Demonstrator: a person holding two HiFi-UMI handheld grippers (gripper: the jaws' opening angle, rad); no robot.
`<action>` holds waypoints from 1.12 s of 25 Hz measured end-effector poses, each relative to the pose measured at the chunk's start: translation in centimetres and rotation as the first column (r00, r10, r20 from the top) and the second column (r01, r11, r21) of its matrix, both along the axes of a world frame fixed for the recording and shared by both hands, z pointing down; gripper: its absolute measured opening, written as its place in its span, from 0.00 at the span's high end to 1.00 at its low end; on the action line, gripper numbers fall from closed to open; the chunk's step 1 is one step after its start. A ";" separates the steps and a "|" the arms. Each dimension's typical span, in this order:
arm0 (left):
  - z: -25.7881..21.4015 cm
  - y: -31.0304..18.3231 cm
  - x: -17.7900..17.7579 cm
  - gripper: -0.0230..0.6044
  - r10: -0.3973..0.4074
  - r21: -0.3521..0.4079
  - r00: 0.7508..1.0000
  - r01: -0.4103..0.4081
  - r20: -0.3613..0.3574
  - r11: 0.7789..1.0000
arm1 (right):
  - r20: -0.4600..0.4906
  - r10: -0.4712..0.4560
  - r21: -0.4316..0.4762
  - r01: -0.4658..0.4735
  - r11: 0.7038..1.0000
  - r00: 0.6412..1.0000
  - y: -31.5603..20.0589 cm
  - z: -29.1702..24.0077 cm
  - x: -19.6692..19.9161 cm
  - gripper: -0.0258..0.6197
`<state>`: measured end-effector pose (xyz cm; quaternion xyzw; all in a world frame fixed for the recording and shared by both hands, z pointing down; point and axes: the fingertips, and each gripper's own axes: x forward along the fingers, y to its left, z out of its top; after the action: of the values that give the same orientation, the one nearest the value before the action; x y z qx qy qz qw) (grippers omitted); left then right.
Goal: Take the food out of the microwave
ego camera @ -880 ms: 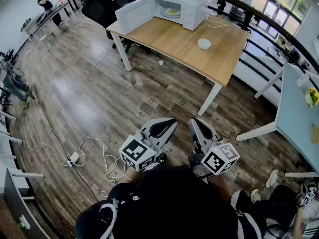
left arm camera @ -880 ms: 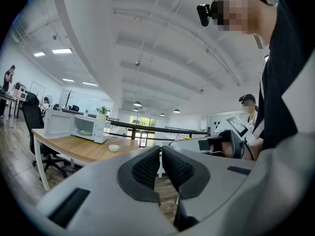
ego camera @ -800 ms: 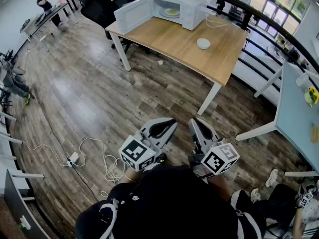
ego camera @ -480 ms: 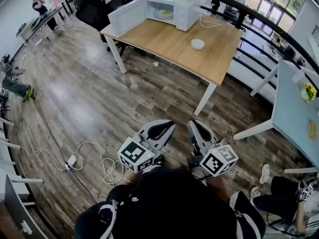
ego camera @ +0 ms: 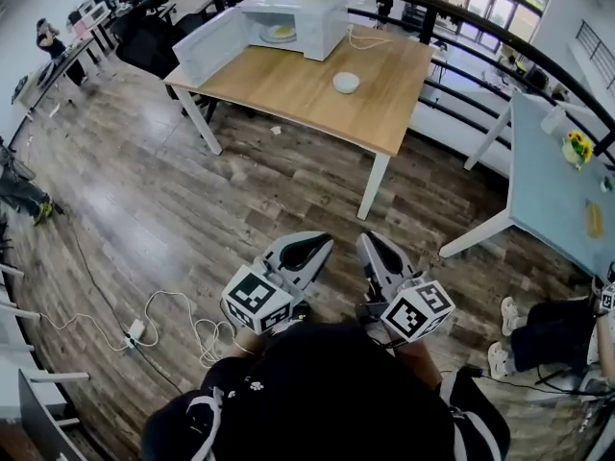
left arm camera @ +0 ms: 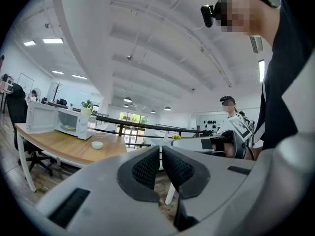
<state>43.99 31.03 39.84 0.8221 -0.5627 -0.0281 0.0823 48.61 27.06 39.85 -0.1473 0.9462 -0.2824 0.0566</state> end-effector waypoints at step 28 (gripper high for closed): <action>1.5 -1.1 7.9 0.93 -0.015 -0.069 0.999 0.018 0.044 0.997 | 0.065 -0.008 -0.051 0.012 0.999 0.998 -0.7 1.8 9.1 0.96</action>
<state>51.92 29.91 41.39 0.8146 -0.5715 0.0087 0.0980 57.69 26.35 41.64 -0.1348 0.9371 -0.3113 0.0820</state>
